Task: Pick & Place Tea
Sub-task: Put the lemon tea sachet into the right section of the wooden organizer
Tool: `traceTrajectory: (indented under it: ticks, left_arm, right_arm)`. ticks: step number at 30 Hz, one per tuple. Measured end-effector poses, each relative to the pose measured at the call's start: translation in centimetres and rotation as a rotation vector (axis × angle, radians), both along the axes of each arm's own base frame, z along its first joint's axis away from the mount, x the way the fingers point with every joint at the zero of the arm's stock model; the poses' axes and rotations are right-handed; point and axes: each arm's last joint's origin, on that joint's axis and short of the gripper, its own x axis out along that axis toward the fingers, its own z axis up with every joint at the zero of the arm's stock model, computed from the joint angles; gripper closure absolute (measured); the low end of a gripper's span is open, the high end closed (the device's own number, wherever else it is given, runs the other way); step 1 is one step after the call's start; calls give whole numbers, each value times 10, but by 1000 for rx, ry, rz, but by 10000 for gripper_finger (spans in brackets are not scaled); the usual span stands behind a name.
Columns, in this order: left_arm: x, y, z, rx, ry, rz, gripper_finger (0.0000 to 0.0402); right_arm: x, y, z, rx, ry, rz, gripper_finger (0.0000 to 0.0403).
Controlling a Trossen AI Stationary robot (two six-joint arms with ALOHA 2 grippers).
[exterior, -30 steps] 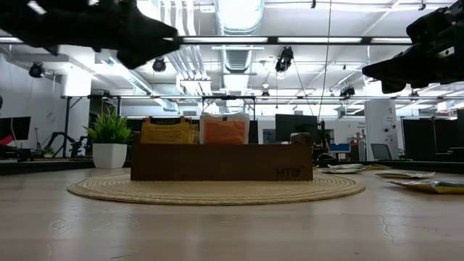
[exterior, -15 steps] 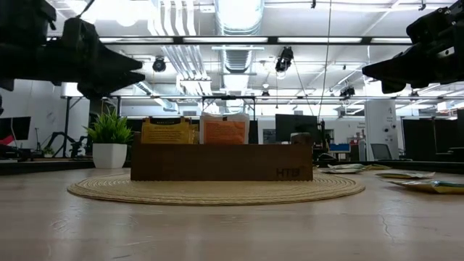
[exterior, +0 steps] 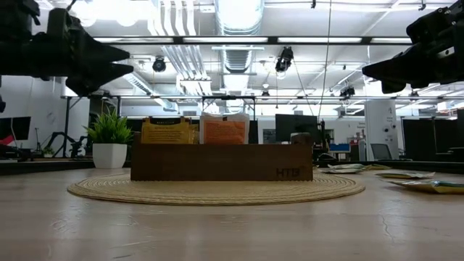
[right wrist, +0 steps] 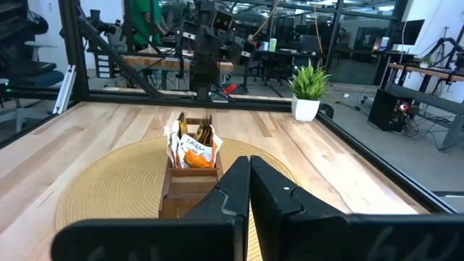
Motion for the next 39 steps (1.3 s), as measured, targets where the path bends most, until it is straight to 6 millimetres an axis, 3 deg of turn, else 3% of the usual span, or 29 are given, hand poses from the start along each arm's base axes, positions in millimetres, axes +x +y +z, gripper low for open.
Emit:
traceTrajectory:
  ticks: [10, 16, 28, 39]
  left_arm:
    - [-17, 1, -3, 4, 4, 57, 199]
    - [-16, 1, -5, 18, 34, 69, 199]
    - [-12, 2, -11, 220, 175, 79, 199]
    - [-8, 2, -16, 215, 234, 72, 199]
  right_arm:
    - [0, 0, 0, 0, 0, 0, 394]
    - [0, 0, 0, 0, 0, 1, 394]
    - [0, 0, 0, -81, 3, 2, 394]
    - [0, 0, 12, -155, -115, -5, 394]
